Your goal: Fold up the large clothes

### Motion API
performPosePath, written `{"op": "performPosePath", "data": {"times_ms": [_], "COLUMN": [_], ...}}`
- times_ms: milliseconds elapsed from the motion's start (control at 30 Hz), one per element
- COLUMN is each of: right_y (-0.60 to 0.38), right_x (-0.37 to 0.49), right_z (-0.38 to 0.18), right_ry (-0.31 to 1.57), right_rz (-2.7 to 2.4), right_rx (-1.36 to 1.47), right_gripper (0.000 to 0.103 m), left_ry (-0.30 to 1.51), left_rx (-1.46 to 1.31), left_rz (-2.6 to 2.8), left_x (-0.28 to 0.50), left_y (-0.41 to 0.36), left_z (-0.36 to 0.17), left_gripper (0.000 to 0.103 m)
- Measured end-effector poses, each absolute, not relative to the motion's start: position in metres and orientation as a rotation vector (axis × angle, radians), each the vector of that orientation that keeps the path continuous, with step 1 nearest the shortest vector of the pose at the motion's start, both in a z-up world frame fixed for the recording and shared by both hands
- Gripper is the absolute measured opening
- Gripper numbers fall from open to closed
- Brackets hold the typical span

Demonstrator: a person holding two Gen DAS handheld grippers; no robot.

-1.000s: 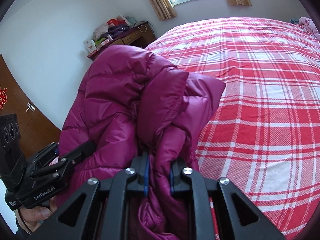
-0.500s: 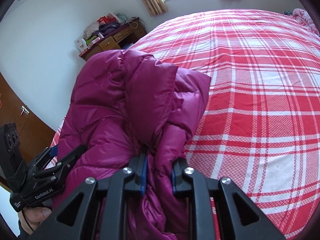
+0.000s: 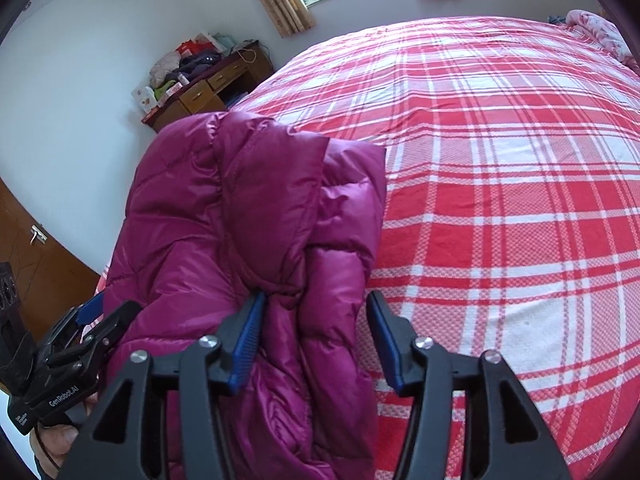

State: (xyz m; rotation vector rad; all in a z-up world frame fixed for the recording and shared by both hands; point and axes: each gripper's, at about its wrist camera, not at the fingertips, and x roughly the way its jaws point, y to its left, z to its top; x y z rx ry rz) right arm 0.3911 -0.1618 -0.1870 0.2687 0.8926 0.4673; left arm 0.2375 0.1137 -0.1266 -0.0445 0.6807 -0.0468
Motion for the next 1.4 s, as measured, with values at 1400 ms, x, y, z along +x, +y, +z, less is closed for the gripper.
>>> {"op": "performPosePath", "data": {"times_ms": [1400], "right_y": [-0.140], "right_x": [0.246], "right_z": [-0.051], "right_ry": [0.442], "right_rz": [0.385], "right_rx": [0.035], "right_gripper": [0.097], "left_ry": [0.329], "left_rx": [-0.084], "left_rz": [-0.064], "left_x": [0.132], "left_y": [0.119], "left_z": [-0.021], "left_gripper": [0.089]}}
